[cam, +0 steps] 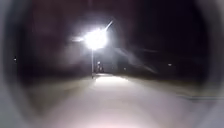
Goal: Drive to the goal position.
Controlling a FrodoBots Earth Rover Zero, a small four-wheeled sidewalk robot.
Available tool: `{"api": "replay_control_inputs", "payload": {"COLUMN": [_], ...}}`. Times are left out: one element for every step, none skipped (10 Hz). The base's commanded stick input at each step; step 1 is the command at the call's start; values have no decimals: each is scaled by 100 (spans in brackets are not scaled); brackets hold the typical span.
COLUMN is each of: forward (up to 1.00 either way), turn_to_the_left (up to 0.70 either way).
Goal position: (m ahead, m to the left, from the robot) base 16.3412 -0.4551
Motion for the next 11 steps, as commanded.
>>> {"api": "replay_control_inputs", "payload": {"forward": [70,70,70,70,70,70,70,70,70,70,70], "turn_to_the_left": [0,0,0,12,14,14,14,9,0,0,0]}}
